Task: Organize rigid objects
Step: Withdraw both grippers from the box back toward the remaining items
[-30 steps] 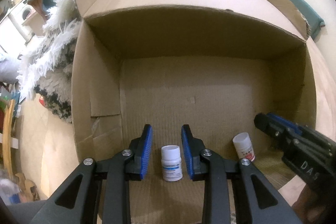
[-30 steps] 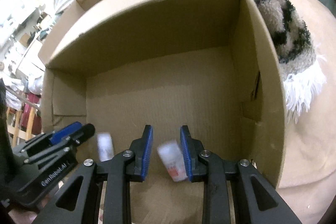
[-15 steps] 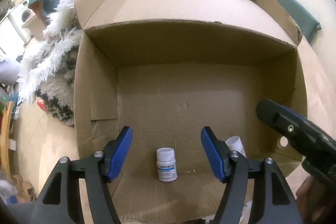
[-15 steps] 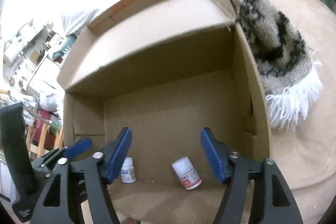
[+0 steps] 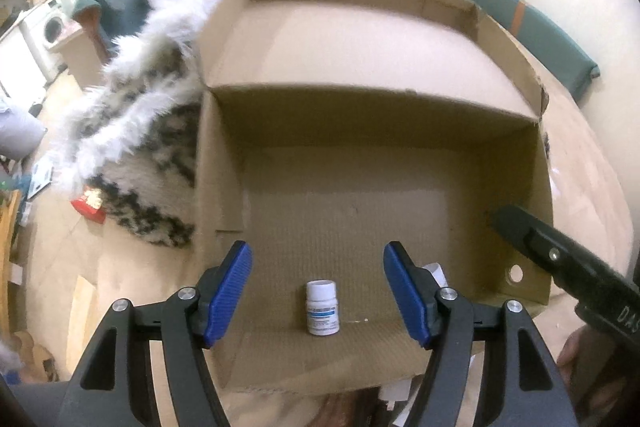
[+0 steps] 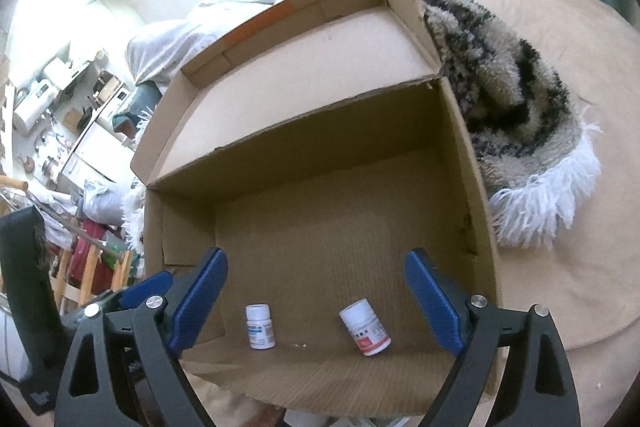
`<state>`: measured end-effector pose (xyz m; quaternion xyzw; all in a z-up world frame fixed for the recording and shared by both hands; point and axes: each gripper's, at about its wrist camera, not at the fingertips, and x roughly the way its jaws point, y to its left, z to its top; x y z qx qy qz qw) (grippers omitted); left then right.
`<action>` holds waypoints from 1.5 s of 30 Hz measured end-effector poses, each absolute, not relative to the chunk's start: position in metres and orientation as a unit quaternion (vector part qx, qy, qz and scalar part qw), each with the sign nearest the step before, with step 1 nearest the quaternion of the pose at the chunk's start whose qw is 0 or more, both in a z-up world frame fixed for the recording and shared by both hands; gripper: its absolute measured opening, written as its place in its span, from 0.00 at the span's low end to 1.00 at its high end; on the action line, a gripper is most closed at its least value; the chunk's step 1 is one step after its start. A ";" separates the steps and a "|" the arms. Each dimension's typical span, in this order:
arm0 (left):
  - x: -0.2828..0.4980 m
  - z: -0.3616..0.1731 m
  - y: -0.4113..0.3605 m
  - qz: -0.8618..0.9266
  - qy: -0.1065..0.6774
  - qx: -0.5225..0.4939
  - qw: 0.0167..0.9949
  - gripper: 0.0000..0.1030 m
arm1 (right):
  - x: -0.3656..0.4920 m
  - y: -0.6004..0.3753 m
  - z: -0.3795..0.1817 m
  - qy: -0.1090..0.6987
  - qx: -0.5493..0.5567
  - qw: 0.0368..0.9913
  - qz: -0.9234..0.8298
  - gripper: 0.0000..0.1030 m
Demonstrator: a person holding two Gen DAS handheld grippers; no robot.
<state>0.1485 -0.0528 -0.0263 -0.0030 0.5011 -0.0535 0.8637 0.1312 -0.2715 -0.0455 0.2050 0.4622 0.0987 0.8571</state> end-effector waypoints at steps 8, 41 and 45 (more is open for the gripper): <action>0.131 -0.005 -0.037 -0.037 0.500 -0.014 0.865 0.64 | 0.111 -0.270 -0.026 0.450 0.195 0.865 0.106 0.93; 0.056 -0.071 0.023 0.006 0.602 -0.043 0.797 0.65 | 0.024 -0.291 -0.059 0.513 0.229 0.826 0.050 0.93; 0.059 -0.092 0.011 -0.018 0.637 -0.048 0.769 0.65 | 0.029 -0.290 -0.068 0.530 0.240 0.812 0.049 0.93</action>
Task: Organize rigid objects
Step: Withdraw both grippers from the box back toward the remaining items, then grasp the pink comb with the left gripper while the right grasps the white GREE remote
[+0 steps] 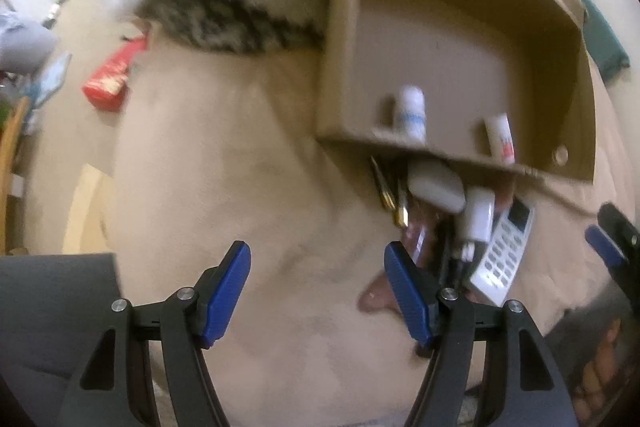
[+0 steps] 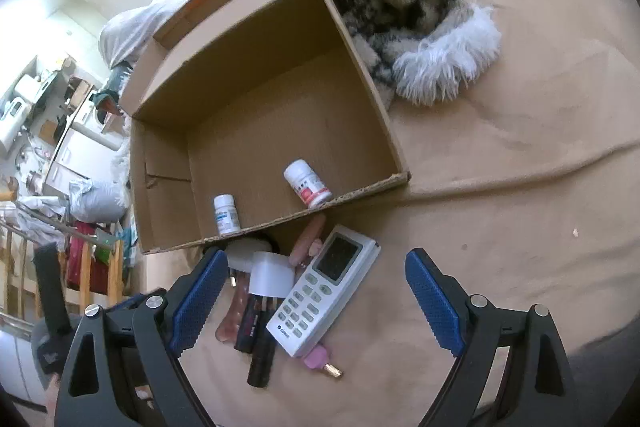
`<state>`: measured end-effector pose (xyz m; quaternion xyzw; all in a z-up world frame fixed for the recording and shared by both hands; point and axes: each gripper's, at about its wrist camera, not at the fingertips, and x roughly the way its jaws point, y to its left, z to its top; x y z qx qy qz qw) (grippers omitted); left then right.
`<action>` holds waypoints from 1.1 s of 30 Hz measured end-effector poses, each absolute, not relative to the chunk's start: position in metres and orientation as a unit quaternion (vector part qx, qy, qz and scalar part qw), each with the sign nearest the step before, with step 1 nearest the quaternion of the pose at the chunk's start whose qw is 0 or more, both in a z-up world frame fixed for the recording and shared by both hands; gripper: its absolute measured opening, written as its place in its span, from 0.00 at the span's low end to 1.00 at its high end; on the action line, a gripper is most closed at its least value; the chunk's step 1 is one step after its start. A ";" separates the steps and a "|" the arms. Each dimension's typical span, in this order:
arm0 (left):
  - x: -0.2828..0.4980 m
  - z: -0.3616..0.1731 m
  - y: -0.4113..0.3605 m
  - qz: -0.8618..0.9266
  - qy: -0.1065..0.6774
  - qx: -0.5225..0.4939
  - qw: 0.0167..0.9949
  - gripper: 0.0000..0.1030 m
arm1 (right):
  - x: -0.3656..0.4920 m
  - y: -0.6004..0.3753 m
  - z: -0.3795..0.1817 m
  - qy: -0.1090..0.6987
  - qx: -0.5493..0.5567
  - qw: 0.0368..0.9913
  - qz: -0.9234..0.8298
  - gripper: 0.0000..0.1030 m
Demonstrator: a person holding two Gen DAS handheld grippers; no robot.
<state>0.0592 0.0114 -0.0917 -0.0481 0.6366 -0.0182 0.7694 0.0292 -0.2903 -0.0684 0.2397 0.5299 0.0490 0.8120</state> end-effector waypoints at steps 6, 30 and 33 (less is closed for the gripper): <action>0.065 -0.114 -0.016 -0.036 0.655 -0.006 0.755 0.65 | 0.034 -0.280 -0.079 0.553 0.224 0.801 0.050 0.93; 0.076 -0.143 -0.064 -0.088 0.676 0.043 0.730 0.31 | 0.052 -0.248 -0.157 0.679 0.266 0.677 0.099 0.79; 0.080 -0.139 -0.052 -0.081 0.676 0.040 0.731 0.31 | 0.053 -0.234 -0.162 0.693 0.215 0.681 0.094 0.75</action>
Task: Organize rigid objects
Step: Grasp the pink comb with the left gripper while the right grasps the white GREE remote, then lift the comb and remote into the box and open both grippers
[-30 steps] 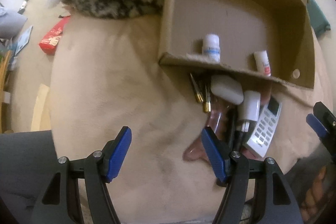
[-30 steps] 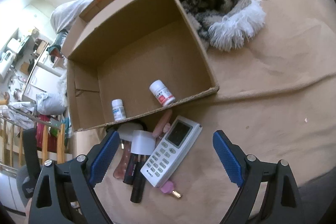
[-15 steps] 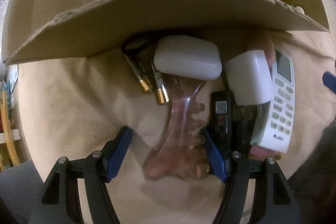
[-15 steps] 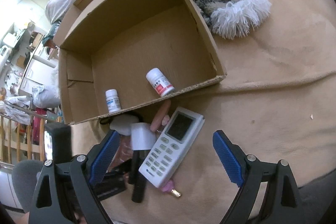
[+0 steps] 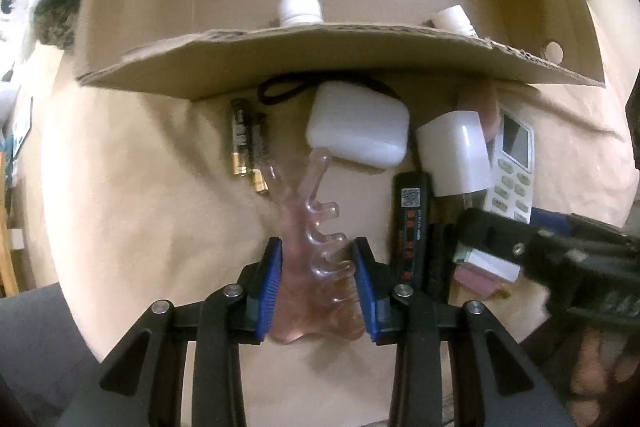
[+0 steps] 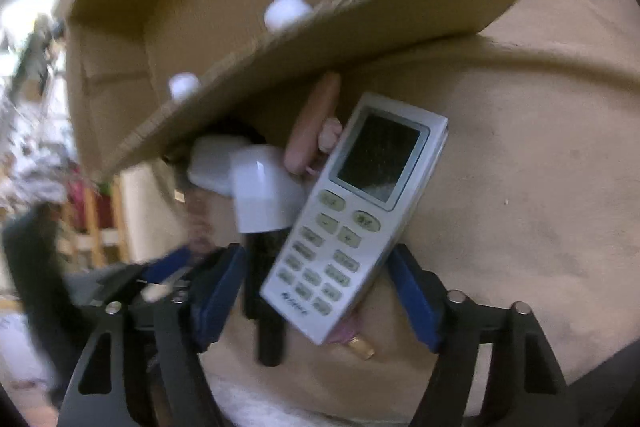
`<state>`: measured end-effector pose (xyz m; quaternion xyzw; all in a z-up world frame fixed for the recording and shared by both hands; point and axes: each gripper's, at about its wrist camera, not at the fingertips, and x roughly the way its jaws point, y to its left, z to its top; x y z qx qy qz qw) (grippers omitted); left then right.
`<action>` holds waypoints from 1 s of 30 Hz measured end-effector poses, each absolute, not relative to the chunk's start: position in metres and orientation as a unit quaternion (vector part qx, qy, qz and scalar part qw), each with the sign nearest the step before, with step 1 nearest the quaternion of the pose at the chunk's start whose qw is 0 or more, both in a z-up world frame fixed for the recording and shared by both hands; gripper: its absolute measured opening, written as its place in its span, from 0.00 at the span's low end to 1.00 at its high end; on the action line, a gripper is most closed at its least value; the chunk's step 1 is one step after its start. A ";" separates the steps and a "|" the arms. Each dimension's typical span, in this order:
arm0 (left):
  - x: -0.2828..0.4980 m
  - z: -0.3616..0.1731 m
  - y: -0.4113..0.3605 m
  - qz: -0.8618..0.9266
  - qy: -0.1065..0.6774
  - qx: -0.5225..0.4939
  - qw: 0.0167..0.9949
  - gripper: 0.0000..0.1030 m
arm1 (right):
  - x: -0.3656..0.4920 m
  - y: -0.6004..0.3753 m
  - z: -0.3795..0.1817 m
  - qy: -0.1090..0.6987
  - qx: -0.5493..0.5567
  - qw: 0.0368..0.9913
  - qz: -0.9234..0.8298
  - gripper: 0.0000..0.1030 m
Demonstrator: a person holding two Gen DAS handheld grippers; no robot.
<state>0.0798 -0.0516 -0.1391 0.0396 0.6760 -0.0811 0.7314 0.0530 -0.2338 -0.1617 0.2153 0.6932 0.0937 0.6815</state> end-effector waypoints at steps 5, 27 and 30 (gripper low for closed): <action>0.083 -0.134 -0.042 -0.076 0.675 0.027 0.733 0.31 | 0.049 -0.216 -0.156 0.697 0.152 0.695 0.094 0.63; 0.066 -0.144 -0.046 -0.047 0.672 0.025 0.738 0.31 | 0.055 -0.217 -0.153 0.675 0.078 0.734 0.013 0.44; 0.062 -0.137 -0.040 -0.047 0.663 0.022 0.747 0.31 | 0.052 -0.227 -0.144 0.666 0.100 0.739 0.024 0.44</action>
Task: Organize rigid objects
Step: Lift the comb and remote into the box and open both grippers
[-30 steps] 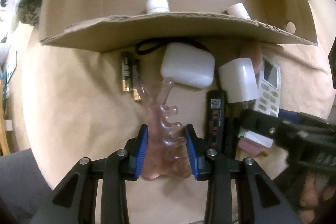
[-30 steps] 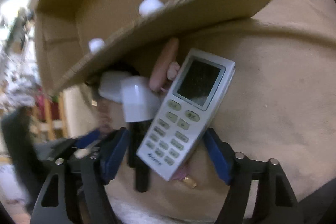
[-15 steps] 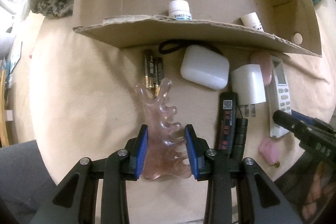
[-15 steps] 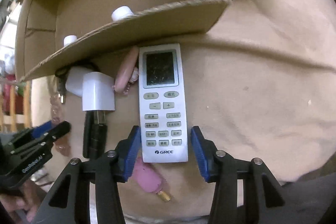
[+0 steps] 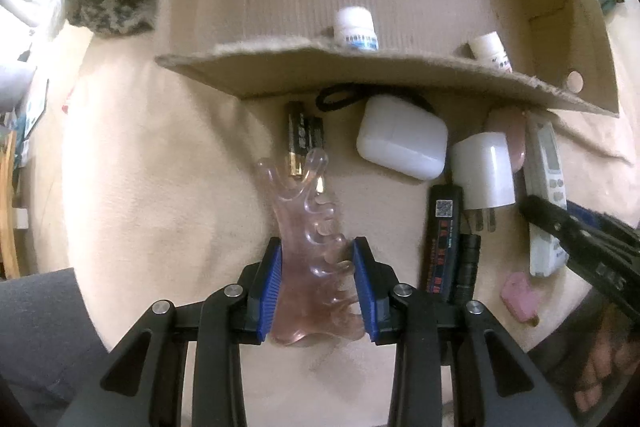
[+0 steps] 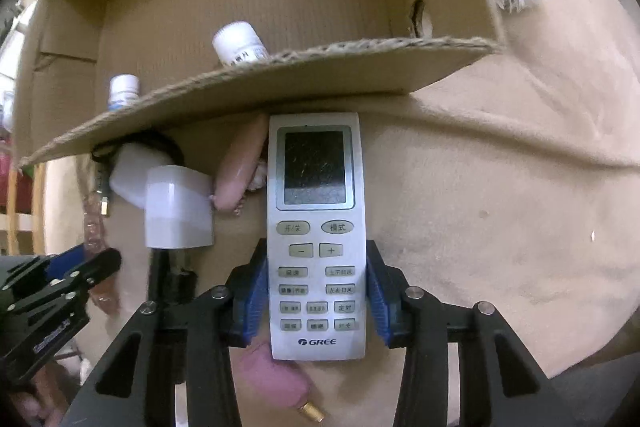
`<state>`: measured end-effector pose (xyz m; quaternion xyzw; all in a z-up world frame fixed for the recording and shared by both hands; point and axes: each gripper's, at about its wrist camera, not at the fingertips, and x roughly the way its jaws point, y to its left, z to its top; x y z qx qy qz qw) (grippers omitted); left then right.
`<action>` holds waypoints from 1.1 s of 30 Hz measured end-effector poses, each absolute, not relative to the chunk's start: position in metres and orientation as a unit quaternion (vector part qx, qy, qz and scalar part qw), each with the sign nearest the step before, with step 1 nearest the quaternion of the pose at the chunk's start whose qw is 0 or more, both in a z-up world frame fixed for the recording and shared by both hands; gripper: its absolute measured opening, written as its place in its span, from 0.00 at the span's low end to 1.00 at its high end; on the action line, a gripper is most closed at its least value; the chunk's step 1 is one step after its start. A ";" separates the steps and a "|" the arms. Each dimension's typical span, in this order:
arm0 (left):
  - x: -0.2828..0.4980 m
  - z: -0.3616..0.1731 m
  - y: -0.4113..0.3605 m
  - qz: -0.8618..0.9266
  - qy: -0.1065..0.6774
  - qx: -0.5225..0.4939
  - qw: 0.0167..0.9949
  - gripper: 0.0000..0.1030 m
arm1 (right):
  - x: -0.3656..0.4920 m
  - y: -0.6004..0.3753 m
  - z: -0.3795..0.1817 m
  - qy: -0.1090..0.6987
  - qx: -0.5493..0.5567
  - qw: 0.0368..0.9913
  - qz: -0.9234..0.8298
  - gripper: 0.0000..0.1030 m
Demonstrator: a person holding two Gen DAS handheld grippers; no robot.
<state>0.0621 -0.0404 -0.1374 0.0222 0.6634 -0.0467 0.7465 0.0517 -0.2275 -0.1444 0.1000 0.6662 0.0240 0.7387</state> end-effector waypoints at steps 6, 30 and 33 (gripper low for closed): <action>0.047 -0.109 -0.025 -0.042 0.644 -0.002 0.764 0.31 | 0.025 -0.250 -0.108 0.631 0.154 0.759 0.040 0.44; 0.061 0.003 -0.016 -0.038 0.533 -0.003 0.845 0.31 | 0.013 -0.254 -0.027 0.547 0.182 0.807 0.129 0.44; 0.077 0.011 -0.022 -0.039 0.526 0.004 0.850 0.31 | 0.032 -0.250 -0.021 0.537 0.186 0.812 0.132 0.44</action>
